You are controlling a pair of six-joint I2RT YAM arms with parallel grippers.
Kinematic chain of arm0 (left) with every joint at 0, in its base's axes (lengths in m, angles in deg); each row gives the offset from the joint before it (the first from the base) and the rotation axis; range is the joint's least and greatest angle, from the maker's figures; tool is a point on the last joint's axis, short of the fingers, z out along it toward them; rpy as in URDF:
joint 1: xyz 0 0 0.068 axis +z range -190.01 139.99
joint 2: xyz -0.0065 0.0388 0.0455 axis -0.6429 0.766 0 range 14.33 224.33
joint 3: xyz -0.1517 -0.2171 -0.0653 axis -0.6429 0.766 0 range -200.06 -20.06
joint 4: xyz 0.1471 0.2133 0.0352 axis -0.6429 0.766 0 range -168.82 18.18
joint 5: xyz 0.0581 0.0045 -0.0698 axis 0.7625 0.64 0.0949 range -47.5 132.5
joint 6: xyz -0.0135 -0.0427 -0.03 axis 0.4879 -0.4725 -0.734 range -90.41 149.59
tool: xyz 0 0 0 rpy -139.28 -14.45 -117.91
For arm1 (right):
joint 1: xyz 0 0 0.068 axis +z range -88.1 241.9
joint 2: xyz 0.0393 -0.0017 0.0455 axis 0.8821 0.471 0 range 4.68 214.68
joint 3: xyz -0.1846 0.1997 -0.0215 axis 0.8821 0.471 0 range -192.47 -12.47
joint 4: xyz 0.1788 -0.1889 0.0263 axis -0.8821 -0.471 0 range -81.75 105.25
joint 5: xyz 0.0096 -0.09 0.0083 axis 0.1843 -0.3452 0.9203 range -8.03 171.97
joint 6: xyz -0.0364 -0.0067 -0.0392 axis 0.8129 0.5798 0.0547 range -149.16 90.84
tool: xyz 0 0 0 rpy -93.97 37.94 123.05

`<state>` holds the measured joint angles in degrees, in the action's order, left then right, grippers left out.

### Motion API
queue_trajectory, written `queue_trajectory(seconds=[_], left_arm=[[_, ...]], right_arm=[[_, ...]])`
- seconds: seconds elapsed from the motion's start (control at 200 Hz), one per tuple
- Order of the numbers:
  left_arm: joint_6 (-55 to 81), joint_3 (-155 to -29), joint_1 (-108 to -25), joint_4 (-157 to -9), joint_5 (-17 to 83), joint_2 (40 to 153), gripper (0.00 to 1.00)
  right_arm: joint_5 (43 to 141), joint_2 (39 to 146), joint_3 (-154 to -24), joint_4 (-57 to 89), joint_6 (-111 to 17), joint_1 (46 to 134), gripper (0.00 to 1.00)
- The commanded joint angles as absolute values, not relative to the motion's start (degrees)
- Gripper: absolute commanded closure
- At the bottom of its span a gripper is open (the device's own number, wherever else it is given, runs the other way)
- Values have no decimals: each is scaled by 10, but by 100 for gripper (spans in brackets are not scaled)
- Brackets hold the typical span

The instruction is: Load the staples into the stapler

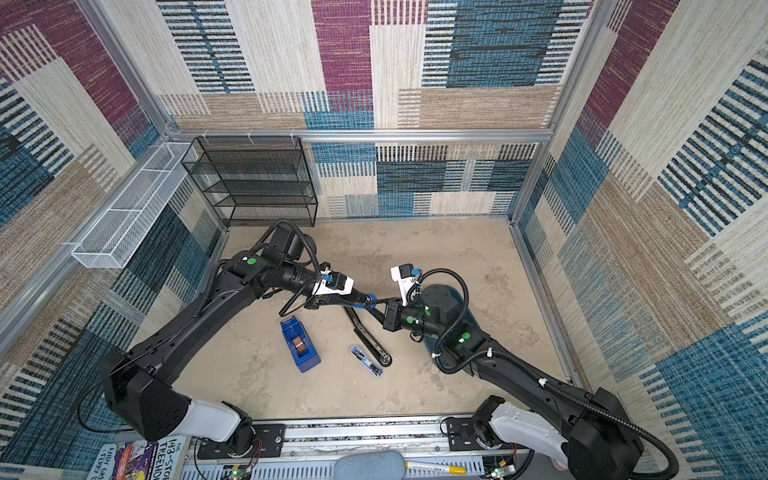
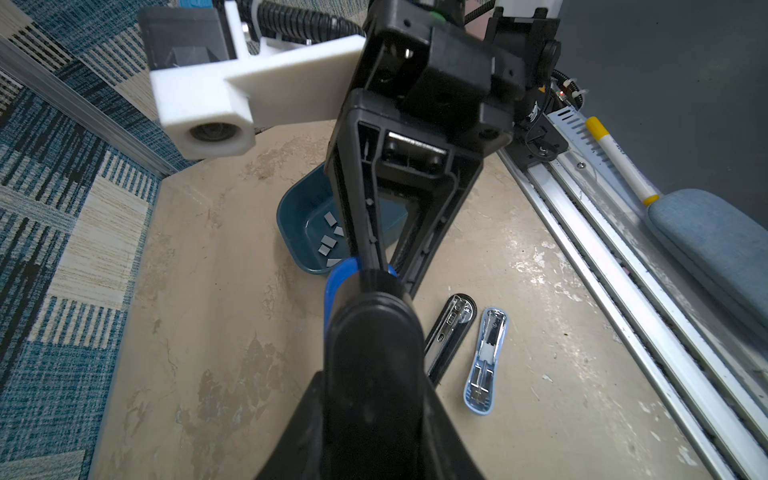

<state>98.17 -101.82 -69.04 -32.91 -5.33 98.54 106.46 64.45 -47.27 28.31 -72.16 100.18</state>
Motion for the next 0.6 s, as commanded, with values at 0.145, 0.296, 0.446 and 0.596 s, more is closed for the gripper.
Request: queue_trajectory(seconds=[0.145,0.296,0.446,0.596], left_arm=[[990,-1017,-652,-305,-182,977,100],[992,-1015,-647,-307,-191,980,100],[989,-1018,-645,-307,-201,981,100],[987,-1020,-645,-305,-205,983,100]], right_arm=[[1022,624,-417,253,-721,948,100],[1031,605,-406,262,-715,939,100],[997,580,-419,224,-675,940,75],[976,558,-434,189,-619,940,54]])
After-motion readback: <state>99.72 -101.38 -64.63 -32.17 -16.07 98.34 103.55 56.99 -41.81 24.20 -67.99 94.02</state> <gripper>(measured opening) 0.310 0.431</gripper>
